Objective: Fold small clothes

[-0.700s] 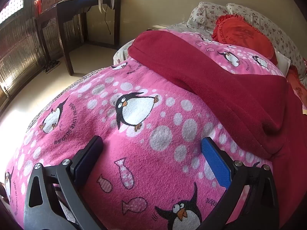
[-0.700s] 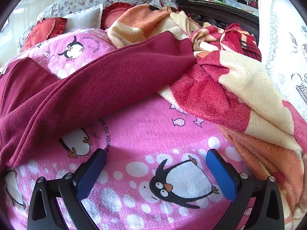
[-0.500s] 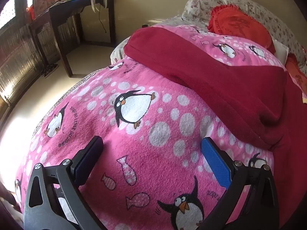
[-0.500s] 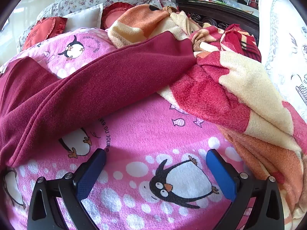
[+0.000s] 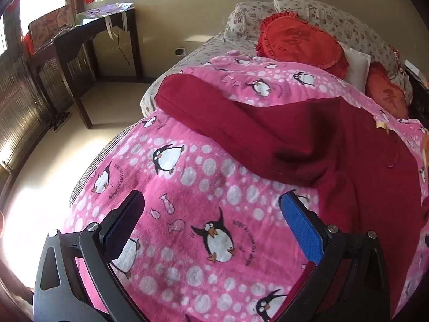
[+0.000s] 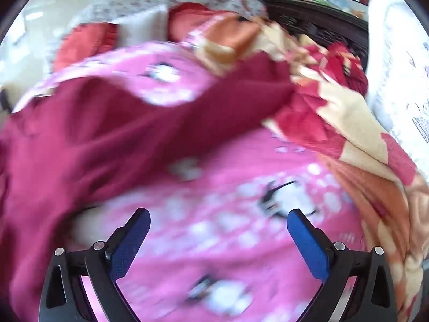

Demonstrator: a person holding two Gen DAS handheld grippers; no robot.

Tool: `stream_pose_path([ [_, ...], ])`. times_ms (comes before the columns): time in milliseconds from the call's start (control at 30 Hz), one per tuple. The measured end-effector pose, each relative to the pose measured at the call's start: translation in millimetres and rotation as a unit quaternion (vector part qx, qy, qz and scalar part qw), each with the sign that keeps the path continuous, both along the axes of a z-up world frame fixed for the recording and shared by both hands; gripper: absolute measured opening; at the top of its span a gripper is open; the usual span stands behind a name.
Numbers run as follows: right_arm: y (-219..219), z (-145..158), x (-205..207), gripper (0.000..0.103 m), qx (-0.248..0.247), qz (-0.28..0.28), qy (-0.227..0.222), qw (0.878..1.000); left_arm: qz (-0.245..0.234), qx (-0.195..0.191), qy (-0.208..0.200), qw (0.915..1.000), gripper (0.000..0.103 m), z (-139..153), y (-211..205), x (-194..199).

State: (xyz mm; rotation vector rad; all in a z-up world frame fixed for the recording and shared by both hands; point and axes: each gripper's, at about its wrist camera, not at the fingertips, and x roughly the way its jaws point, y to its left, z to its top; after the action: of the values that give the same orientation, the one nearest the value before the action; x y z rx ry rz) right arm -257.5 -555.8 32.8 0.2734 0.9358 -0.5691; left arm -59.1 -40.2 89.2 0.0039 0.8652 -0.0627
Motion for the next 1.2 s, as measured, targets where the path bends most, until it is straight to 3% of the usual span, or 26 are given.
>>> stream_pose_path([
  [233, 93, 52, 12, 0.102, -0.003, 0.090, -0.030, 0.996, -0.042, -0.012, -0.014, 0.9990, 0.102, 28, -35, -19],
  [433, 140, 69, 36, 0.102, 0.004, 0.122, -0.051, 0.991, -0.077, -0.011, -0.023, 0.9967, 0.102, 35, -69, -32],
  [900, 178, 80, 75, 0.102, -0.008, 0.132, -0.057, 0.990, -0.129, 0.000, -0.006, 0.9916, 0.102, 21, -128, -23],
  [1200, 170, 71, 95, 0.102, 0.026, 0.104, -0.054, 0.993, -0.148, 0.003, 0.000, 0.9890, 0.102, 8, -144, -9],
])
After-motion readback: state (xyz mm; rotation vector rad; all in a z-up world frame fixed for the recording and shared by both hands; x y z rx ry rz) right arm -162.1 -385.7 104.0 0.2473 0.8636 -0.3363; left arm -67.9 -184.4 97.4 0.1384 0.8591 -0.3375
